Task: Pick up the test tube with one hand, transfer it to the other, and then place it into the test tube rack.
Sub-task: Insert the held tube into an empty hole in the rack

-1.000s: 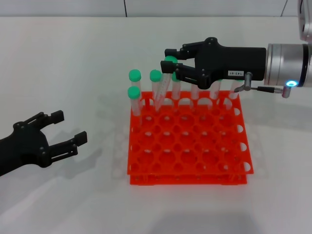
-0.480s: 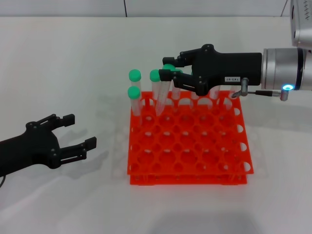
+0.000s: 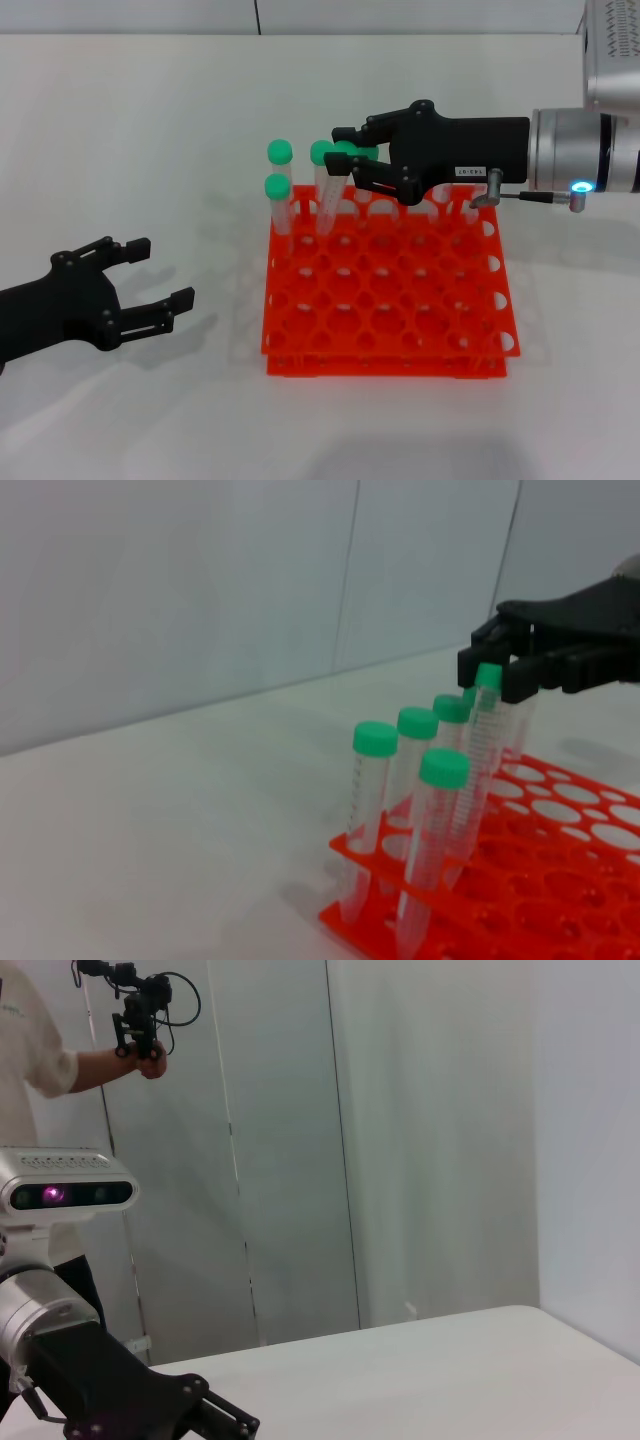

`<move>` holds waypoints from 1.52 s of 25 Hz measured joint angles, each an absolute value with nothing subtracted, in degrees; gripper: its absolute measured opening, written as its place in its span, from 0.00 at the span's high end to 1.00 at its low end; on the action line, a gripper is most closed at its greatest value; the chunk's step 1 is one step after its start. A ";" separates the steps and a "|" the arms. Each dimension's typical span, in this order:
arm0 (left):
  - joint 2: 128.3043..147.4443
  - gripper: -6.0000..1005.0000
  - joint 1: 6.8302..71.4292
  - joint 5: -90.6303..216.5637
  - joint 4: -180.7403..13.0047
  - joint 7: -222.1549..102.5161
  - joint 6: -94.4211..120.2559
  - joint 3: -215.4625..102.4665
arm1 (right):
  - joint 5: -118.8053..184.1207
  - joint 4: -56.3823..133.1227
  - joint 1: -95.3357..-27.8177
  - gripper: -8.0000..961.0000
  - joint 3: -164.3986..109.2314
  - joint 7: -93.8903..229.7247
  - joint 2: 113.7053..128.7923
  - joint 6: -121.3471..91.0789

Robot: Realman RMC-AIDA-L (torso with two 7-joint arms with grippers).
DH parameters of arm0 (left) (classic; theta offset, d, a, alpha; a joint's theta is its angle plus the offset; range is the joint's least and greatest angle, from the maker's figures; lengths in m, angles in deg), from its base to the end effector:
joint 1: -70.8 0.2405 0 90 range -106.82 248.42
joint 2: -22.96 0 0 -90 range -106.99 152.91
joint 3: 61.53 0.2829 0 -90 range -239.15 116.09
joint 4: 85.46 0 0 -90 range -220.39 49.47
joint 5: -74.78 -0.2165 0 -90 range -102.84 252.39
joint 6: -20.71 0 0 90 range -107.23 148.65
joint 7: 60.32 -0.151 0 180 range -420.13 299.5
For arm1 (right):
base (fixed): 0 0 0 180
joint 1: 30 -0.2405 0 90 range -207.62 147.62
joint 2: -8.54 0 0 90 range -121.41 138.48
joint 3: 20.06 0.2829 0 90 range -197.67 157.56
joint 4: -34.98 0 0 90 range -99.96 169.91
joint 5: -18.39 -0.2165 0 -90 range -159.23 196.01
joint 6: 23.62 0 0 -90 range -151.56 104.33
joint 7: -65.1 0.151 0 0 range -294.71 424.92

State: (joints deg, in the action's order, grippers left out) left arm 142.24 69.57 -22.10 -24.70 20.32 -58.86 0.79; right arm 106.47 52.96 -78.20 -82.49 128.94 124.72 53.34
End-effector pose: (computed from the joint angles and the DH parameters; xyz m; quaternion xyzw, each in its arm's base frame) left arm -0.3413 0.2566 0.0051 -0.9193 -0.2417 -0.1964 0.2406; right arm 0.1788 0.4111 -0.0717 -0.9521 0.0710 0.2806 0.0989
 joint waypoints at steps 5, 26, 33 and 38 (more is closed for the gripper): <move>142.30 0.13 69.10 -23.22 -24.55 20.29 -58.66 1.02 | 105.23 52.92 -78.00 0.69 -84.15 127.74 124.72 53.33; 142.40 0.13 66.32 -23.67 -26.72 19.21 -58.20 1.25 | 102.05 54.32 -78.74 0.68 -93.45 125.62 124.73 51.24; 142.41 0.13 66.61 -23.65 -29.29 18.17 -58.03 1.16 | 102.05 54.32 -78.56 0.68 -93.50 125.65 124.73 50.60; 142.40 0.13 66.86 -23.45 -29.48 18.15 -57.82 0.98 | 102.04 54.32 -78.53 0.68 -93.53 125.67 124.73 50.31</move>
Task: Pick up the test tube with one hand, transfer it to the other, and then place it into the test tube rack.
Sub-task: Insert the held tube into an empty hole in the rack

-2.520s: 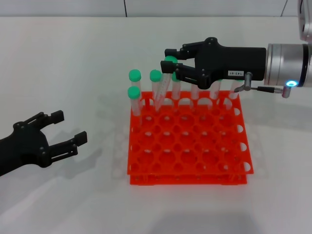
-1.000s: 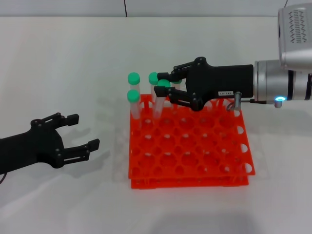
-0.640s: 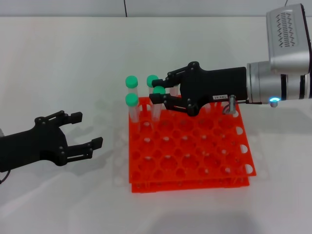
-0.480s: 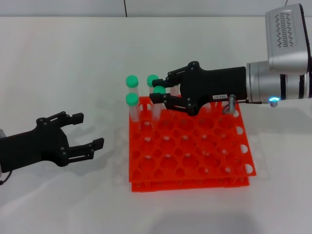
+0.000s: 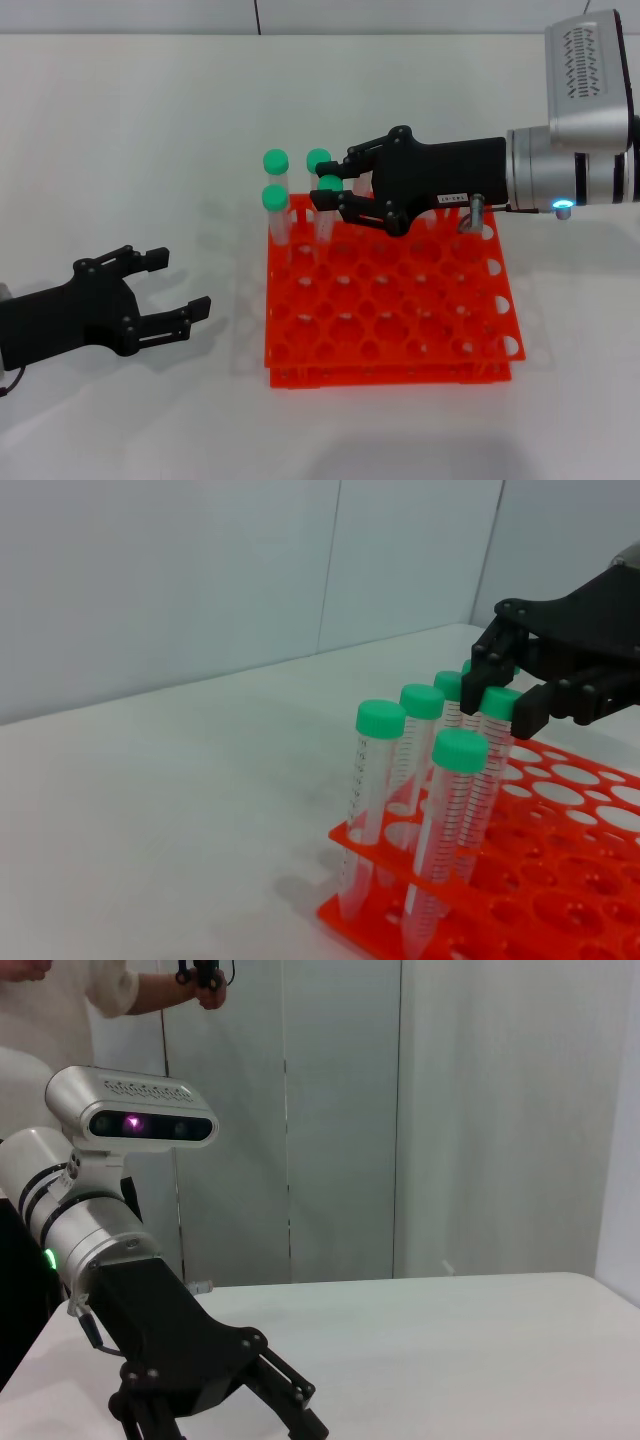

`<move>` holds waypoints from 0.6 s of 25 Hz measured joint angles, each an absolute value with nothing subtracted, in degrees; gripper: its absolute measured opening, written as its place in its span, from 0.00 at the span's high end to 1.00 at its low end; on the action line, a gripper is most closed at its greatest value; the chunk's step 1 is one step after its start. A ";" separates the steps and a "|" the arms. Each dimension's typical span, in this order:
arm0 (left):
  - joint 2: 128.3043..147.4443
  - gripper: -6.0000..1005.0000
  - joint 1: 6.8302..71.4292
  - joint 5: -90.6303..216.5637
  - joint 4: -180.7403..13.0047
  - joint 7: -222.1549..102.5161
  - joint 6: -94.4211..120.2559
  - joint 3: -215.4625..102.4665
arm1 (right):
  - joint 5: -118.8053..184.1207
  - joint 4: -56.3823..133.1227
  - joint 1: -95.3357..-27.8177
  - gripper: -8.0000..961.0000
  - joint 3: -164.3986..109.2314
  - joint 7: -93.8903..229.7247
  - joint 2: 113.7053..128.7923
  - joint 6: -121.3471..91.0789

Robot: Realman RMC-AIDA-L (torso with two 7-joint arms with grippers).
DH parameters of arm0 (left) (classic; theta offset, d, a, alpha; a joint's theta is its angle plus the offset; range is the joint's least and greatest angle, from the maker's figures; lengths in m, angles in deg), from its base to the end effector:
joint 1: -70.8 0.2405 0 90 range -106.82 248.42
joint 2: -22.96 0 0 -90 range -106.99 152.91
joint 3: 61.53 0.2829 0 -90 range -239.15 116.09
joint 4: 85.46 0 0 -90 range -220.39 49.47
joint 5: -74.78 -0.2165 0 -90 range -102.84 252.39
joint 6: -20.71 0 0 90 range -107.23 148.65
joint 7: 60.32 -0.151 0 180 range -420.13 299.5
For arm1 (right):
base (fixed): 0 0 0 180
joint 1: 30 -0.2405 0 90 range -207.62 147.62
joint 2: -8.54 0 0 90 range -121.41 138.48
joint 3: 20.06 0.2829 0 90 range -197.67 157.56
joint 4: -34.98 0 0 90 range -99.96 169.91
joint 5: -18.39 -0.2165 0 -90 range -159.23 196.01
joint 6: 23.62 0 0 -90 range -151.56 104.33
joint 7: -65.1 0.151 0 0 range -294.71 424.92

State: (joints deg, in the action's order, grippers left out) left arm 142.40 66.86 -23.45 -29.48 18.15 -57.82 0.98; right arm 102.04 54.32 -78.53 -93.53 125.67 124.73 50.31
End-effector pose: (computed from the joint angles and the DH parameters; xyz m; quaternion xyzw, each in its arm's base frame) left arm -0.3444 0.2626 -0.0107 -0.9244 -0.2423 -0.1893 0.2257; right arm 0.1747 0.4054 -0.0879 -0.9674 0.0160 0.2385 0.0834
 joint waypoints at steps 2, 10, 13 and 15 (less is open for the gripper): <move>142.40 0.13 66.78 -23.40 -29.48 18.14 -57.80 1.06 | 102.01 54.31 -78.52 0.68 -93.54 125.71 124.73 50.30; 142.43 0.13 66.14 -23.26 -29.98 18.10 -57.77 0.95 | 101.97 54.31 -78.51 0.67 -93.77 126.13 124.73 50.69; 142.42 0.13 66.14 -23.20 -30.03 18.09 -57.74 0.93 | 101.90 54.29 -78.74 0.67 -94.57 126.31 124.73 50.42; 142.41 0.13 66.14 -23.19 -30.11 18.08 -57.70 0.92 | 101.83 54.27 -78.81 0.67 -94.83 126.39 124.73 50.37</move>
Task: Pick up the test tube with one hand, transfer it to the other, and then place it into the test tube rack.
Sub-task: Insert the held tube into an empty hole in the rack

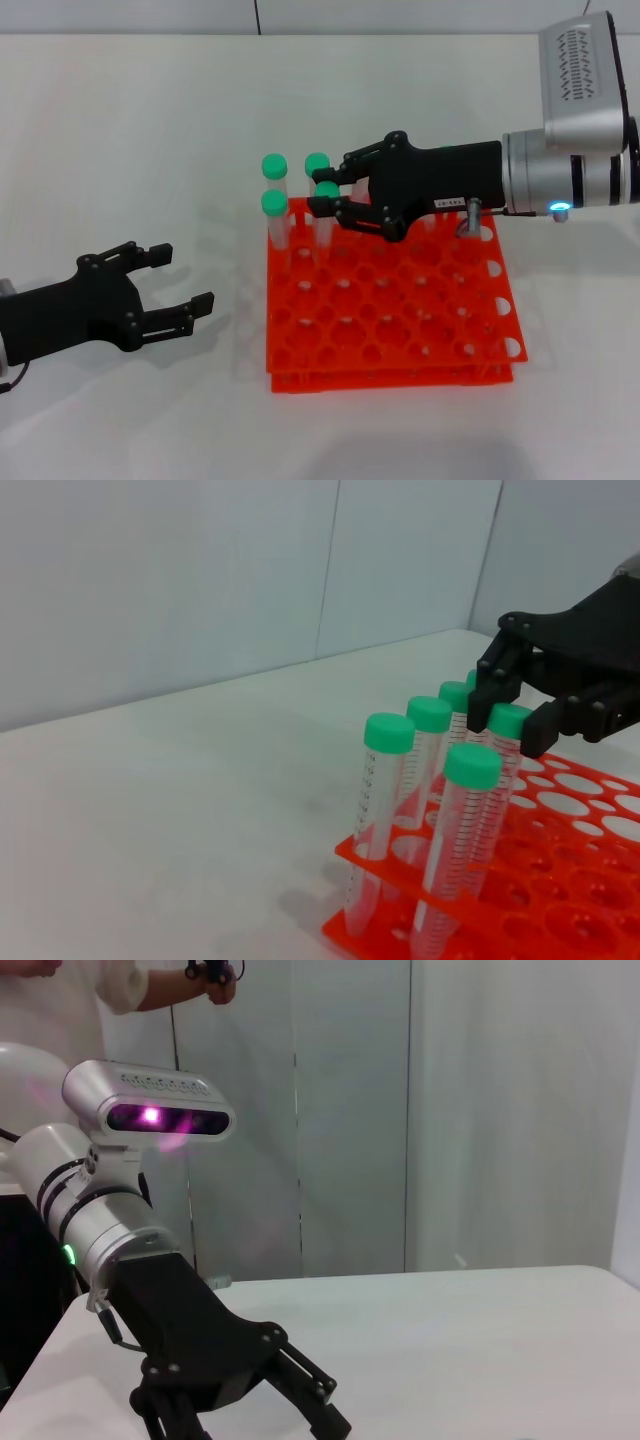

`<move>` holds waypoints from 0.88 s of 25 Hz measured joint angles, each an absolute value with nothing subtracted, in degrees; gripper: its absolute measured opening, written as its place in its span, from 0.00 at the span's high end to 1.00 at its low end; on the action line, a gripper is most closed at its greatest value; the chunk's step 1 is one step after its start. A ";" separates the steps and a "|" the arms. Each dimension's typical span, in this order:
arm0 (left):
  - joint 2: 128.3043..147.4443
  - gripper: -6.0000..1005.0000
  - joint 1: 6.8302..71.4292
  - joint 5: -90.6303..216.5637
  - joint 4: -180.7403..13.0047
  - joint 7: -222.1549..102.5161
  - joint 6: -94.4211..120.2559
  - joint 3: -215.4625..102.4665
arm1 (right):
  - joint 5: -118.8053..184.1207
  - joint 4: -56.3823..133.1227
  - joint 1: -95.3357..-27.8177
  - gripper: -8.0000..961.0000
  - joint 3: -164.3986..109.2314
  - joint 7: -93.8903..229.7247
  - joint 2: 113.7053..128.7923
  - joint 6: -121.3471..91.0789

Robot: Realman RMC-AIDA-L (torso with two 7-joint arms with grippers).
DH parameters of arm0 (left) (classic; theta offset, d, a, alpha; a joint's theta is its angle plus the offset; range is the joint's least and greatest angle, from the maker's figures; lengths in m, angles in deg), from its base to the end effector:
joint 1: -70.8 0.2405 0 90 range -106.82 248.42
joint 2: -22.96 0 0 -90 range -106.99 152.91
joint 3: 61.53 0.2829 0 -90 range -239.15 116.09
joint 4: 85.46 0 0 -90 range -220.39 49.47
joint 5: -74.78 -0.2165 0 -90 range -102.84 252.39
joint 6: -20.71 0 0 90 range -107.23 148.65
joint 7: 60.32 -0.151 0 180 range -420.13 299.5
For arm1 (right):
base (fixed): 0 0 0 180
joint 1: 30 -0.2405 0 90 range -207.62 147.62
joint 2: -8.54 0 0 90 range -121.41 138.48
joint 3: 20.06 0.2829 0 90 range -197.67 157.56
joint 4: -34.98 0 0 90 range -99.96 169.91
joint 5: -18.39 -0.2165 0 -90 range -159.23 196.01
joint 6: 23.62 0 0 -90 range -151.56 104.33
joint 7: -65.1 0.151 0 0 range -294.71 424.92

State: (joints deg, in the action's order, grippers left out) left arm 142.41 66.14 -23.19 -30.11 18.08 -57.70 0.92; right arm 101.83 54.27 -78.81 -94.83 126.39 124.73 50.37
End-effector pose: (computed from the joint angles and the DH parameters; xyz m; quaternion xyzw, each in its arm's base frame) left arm -0.3424 0.2661 -0.0119 -0.9242 -0.2413 -0.1929 0.2246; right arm 0.1734 0.4035 -0.0905 -0.9693 0.0167 0.2338 0.0740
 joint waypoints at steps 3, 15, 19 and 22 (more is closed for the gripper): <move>142.40 0.13 66.10 -23.19 -30.46 18.03 -57.62 0.93 | 101.78 54.27 -79.06 0.67 -95.38 127.15 124.72 50.07; 142.40 0.13 65.68 -23.19 -31.67 17.99 -57.05 0.91 | 101.73 55.22 -79.22 0.58 -96.73 129.76 124.73 49.28; 142.37 0.13 65.61 -23.19 -31.60 17.99 -57.05 0.81 | 101.31 57.01 -78.58 0.49 -96.69 130.46 124.73 50.40; 142.27 0.13 65.47 -23.21 -31.25 17.99 -57.05 0.68 | 101.26 58.51 -77.92 0.43 -96.52 131.26 124.73 51.53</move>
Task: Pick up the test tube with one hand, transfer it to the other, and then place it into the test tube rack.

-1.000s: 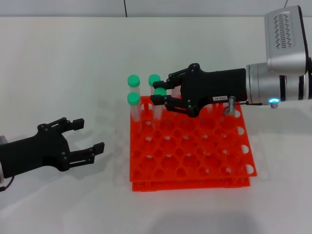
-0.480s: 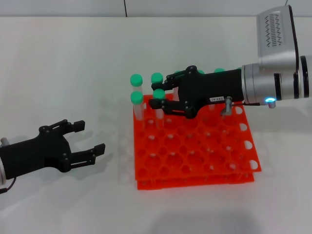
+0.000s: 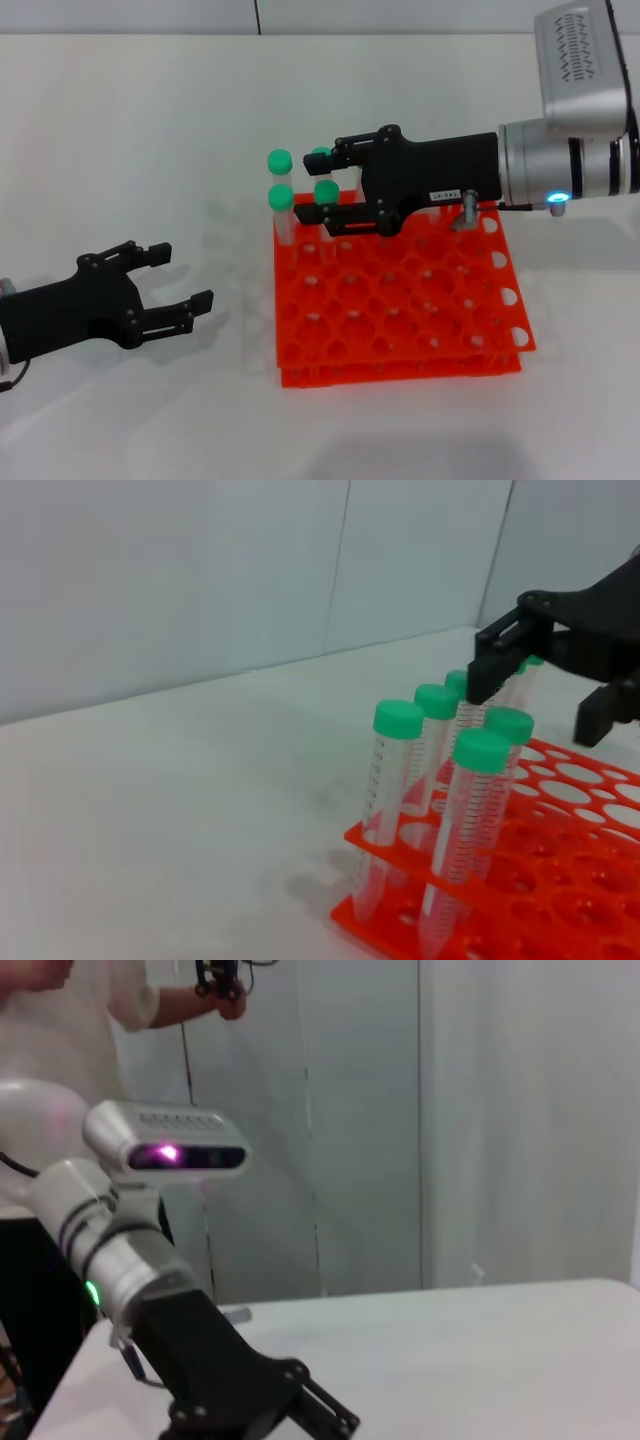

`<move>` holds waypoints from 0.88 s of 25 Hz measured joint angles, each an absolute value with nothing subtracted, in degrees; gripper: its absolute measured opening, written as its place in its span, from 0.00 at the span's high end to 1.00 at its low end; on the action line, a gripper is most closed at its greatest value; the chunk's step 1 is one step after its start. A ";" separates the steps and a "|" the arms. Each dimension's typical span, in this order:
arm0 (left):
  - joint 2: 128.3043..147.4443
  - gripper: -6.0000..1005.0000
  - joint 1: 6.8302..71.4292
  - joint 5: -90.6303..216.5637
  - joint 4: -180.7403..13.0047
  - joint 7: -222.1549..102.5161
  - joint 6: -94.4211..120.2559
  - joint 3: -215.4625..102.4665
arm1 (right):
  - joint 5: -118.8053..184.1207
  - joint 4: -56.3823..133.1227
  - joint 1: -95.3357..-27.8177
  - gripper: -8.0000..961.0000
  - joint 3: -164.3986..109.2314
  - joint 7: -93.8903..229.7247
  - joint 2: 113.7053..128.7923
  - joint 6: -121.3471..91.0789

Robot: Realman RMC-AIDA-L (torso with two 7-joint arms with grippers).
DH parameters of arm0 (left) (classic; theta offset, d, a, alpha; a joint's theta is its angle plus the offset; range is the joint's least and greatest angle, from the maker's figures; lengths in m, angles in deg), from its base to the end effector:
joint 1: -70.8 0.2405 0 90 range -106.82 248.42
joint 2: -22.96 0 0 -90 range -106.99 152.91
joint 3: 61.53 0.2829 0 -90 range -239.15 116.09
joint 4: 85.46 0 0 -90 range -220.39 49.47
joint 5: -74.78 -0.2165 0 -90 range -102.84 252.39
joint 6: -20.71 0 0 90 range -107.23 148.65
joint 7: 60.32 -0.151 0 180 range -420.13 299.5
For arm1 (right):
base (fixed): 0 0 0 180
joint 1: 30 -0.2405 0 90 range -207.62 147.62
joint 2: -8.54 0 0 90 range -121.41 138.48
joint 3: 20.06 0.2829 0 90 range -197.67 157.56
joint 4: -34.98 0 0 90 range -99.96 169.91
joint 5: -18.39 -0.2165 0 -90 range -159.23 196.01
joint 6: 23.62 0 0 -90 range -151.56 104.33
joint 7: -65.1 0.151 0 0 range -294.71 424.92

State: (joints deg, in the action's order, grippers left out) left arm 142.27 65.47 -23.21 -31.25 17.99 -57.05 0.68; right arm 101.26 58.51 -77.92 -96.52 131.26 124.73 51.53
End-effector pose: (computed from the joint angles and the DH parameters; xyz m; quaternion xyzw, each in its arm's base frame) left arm -0.3444 0.2690 -0.0129 -0.9227 -0.2458 -0.1918 0.2268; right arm 0.1624 0.4023 -0.0859 -0.9679 0.0246 0.2435 0.0580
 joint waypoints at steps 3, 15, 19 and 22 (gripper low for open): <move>142.26 0.13 65.24 -23.23 -31.21 17.98 -57.06 0.69 | 100.53 61.38 -75.94 0.41 -96.19 132.51 124.55 53.04; 142.14 0.13 64.41 -20.48 -28.91 17.47 -60.37 0.14 | 98.25 68.83 -62.94 0.38 -87.44 132.56 120.27 62.68; 142.08 0.13 63.16 -20.41 -29.09 17.55 -60.96 0.09 | 98.58 67.98 -60.23 0.37 -87.00 132.63 118.69 62.75; 141.86 0.13 62.11 -20.67 -29.34 17.97 -62.04 -0.06 | 99.70 66.89 -58.64 0.34 -87.01 132.14 118.27 62.59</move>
